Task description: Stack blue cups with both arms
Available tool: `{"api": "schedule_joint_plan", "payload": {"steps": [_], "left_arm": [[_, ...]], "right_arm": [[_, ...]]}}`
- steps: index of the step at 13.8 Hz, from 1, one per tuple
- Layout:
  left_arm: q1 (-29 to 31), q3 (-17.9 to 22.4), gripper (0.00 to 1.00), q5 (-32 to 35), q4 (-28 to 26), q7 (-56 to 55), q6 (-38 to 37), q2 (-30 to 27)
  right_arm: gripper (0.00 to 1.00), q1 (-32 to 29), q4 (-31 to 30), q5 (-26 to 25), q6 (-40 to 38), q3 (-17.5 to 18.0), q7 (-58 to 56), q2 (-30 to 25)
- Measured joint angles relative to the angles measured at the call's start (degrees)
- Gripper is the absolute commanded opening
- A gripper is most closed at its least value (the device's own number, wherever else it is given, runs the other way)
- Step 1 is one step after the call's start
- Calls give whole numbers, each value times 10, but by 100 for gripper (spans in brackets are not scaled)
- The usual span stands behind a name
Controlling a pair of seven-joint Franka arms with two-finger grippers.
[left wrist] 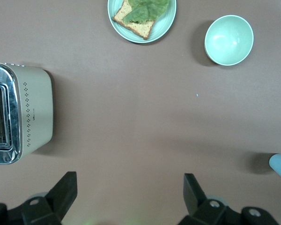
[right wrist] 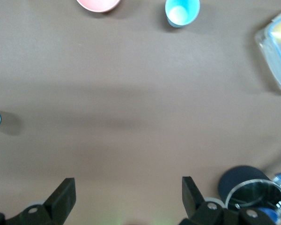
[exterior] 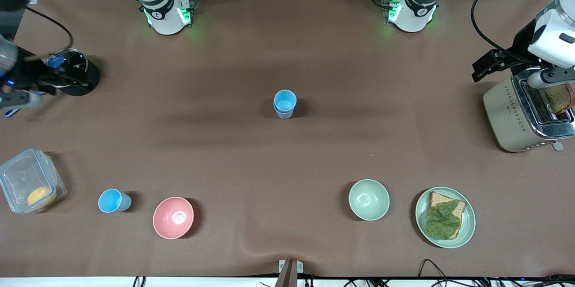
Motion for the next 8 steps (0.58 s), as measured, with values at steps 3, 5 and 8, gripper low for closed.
{"api": "schedule_joint_plan", "payload": {"steps": [3, 5, 8], "left_arm": [[-2, 1, 100, 0, 0, 0, 0, 0], [-2, 1, 100, 0, 0, 0, -1, 0], [-5, 1, 100, 0, 2, 7, -10, 0]], "right_arm": [[100, -9, 51, -12, -41, 15, 27, -1], [100, -15, 69, -13, -43, 32, 52, -1], [100, -20, 76, -13, -43, 46, 70, -1]]}}
